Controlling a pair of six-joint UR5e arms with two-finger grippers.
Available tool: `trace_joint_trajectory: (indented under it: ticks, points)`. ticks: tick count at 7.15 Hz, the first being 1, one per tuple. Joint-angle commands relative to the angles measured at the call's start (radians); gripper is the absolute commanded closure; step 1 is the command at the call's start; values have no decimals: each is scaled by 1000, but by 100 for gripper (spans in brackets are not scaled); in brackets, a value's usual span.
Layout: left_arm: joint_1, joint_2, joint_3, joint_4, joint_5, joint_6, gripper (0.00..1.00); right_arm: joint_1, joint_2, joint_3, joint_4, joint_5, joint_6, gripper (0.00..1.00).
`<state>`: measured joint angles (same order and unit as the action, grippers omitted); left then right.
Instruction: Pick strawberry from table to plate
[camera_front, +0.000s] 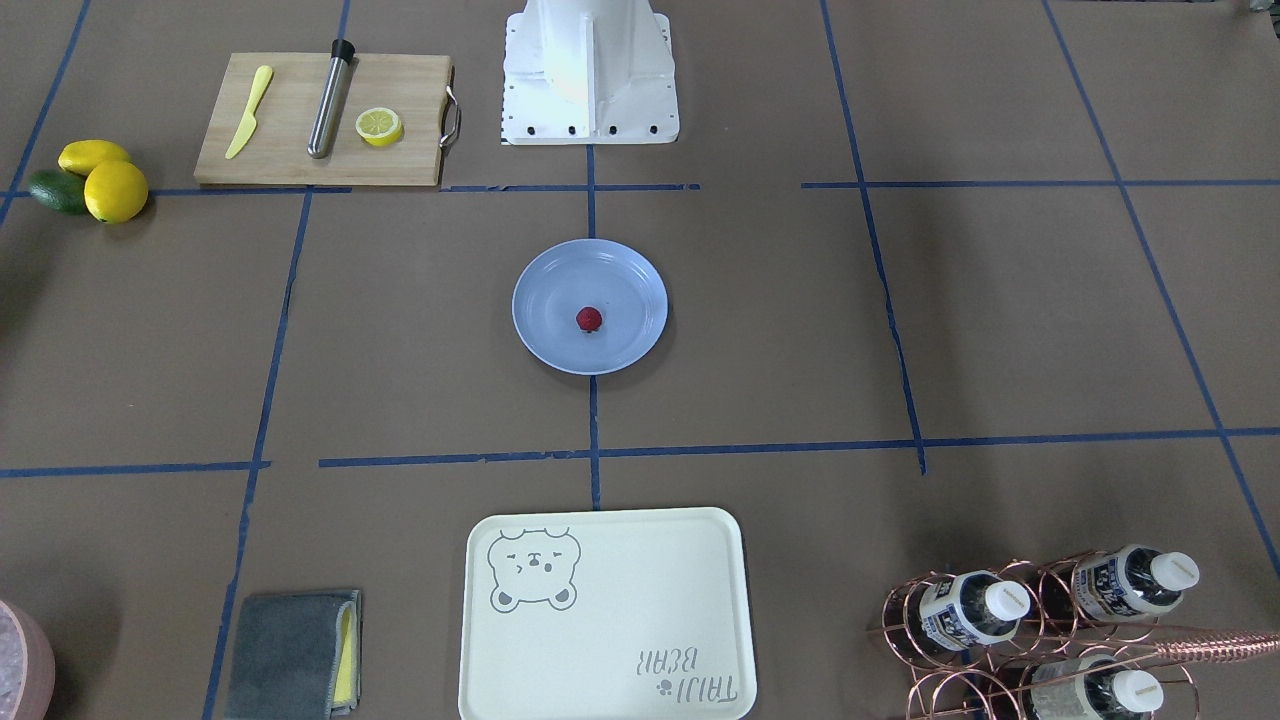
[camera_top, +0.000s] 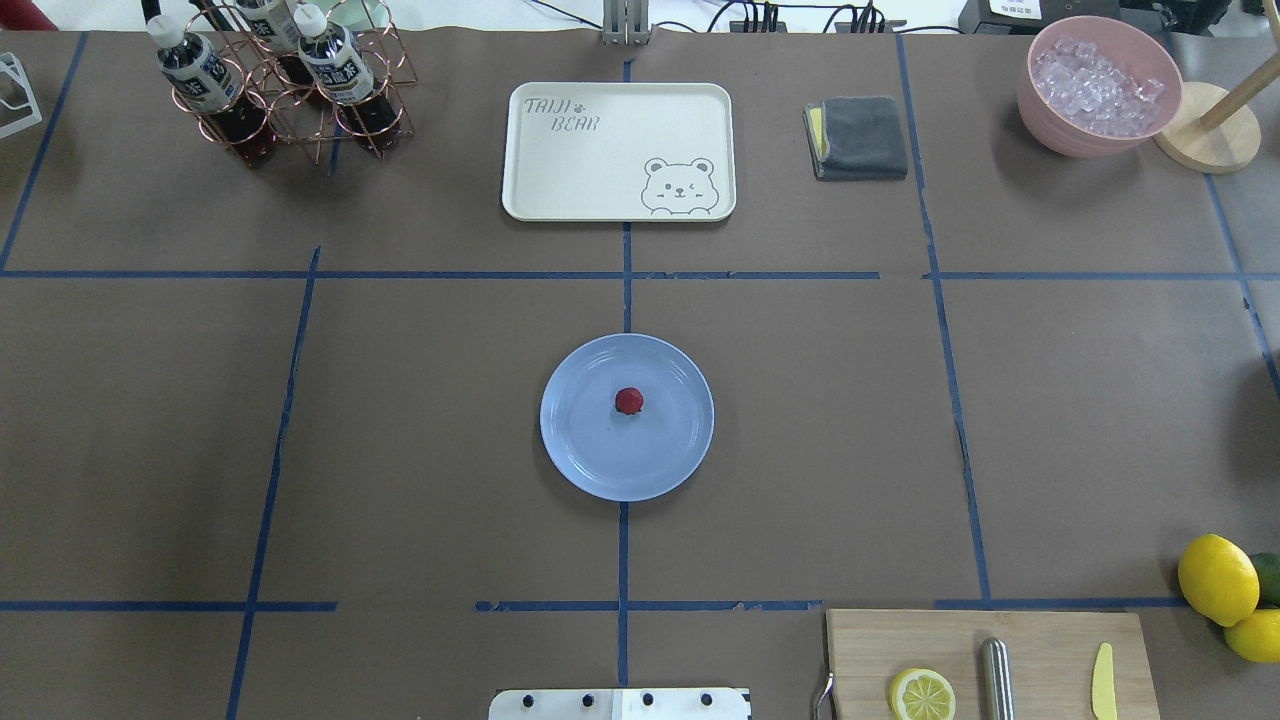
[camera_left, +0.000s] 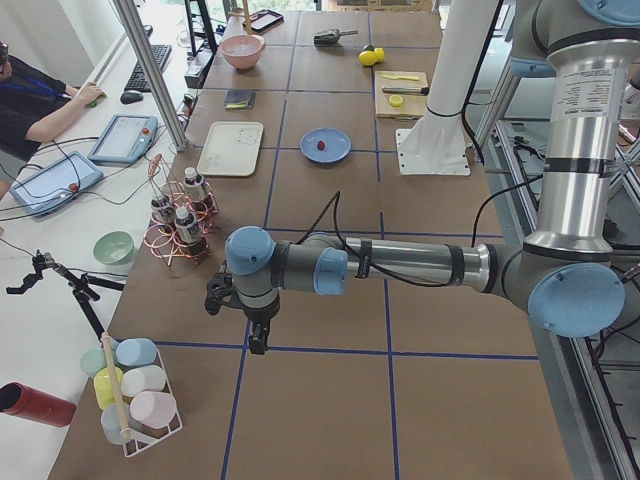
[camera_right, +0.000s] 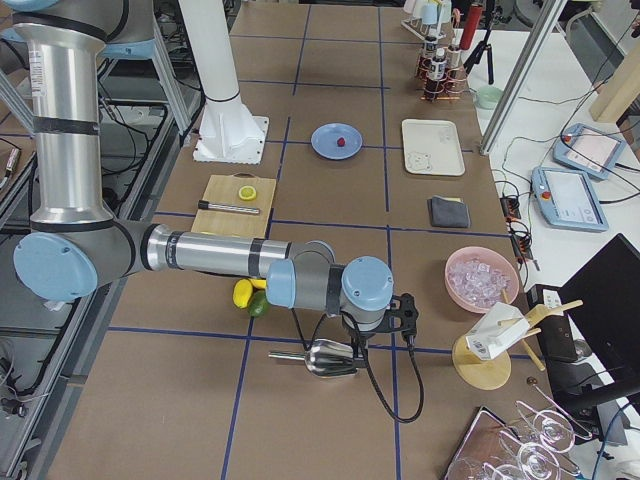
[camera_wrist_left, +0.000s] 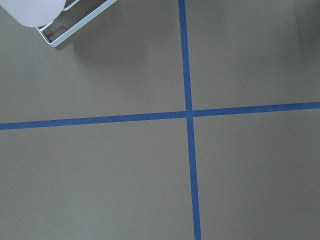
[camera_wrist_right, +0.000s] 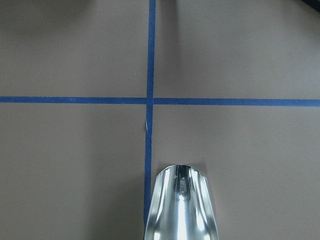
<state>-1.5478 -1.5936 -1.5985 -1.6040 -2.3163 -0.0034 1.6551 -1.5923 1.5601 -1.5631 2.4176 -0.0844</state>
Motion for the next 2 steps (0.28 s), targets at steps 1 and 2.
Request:
trace_joint_trajectory:
  ticks: [1,2]
  points:
    - [0,1,0,-1,0,-1,0,0,-2,5,0,2,0,0]
    - [0,1,0,1,0,-1,0,0,-2,5,0,2,2,0]
